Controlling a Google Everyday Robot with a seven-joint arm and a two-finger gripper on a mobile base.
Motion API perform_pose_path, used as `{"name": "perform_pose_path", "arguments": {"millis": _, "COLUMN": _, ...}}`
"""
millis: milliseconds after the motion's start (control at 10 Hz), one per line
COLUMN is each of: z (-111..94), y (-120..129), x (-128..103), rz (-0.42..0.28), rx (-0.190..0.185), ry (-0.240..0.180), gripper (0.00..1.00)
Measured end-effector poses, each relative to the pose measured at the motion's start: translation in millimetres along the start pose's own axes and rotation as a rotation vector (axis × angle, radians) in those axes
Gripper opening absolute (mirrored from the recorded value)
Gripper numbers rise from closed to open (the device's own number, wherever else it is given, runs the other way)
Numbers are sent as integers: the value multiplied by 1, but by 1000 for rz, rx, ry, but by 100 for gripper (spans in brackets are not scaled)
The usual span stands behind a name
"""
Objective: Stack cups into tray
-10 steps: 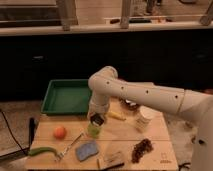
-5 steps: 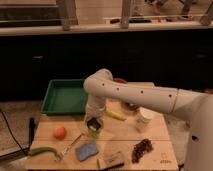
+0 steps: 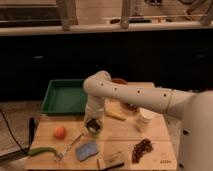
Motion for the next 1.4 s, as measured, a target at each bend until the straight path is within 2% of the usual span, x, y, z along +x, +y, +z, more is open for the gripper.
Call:
{"name": "perform_pose_path", "arguments": {"millis": 500, "z": 7, "y": -2, "x": 9, "rz": 15, "rx": -19, "ry": -30, "gripper": 56}}
{"name": "perform_pose_path", "arguments": {"millis": 600, "z": 9, "y": -2, "x": 11, "rz": 18, "rx": -25, "ry": -40, "gripper": 69}}
{"name": "perform_pose_path", "arguments": {"millis": 700, "z": 10, "y": -2, "x": 12, "rz": 19, "rx": -29, "ry": -46, "gripper": 76}}
{"name": "perform_pose_path", "arguments": {"millis": 800, "z": 11, "y": -3, "x": 13, "rz": 21, "rx": -32, "ry": -51, "gripper": 80}}
{"name": "perform_pose_path", "arguments": {"millis": 1400, "z": 17, "y": -5, "x": 14, "rz": 25, "rx": -48, "ry": -75, "gripper": 80}}
